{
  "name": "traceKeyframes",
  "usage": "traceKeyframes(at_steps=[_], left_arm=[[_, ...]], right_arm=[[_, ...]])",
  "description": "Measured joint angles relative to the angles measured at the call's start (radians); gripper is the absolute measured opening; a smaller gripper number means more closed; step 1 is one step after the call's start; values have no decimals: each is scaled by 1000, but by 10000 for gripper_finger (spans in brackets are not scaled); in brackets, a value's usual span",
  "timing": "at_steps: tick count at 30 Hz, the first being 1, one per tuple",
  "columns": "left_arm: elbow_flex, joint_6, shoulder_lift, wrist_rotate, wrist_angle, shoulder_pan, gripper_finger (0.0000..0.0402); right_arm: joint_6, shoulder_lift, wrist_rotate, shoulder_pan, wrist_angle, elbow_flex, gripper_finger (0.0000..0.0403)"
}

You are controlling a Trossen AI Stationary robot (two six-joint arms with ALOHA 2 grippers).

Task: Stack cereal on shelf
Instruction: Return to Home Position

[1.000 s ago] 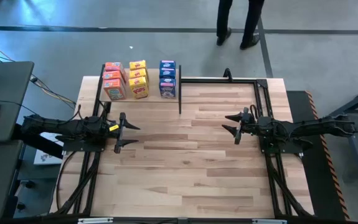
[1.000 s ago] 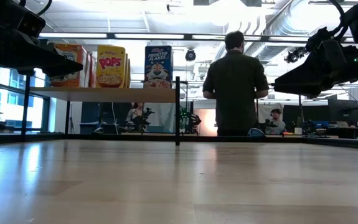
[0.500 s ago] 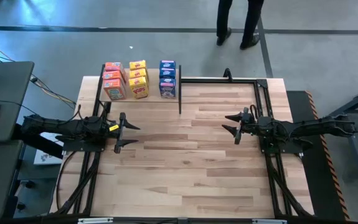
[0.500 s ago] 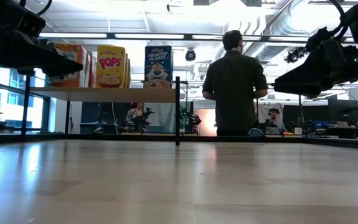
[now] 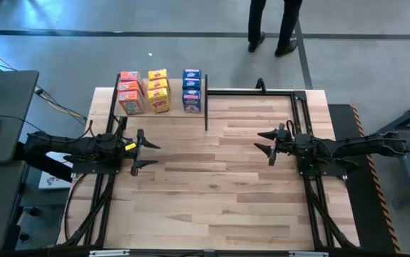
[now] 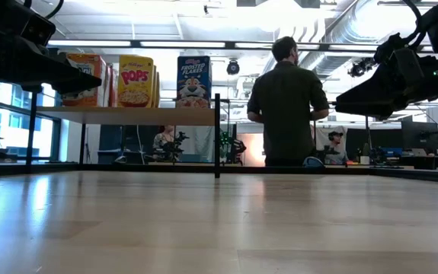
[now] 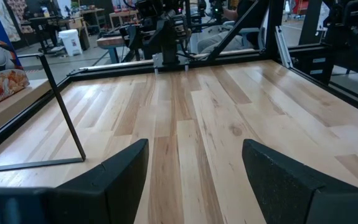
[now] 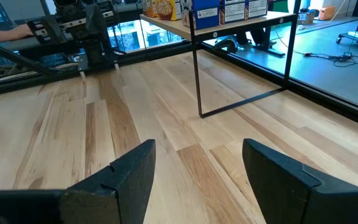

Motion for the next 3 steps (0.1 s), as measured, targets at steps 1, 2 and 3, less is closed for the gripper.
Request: traceKeyframes(at_steps=[1,2,3], left_arm=[[0,0,0,0,0,0,251],[0,0,0,0,0,0,251],[0,0,0,0,0,0,251]], right_arm=[[0,0,0,0,0,0,234],[0,0,0,0,0,0,234],[0,0,0,0,0,0,234]])
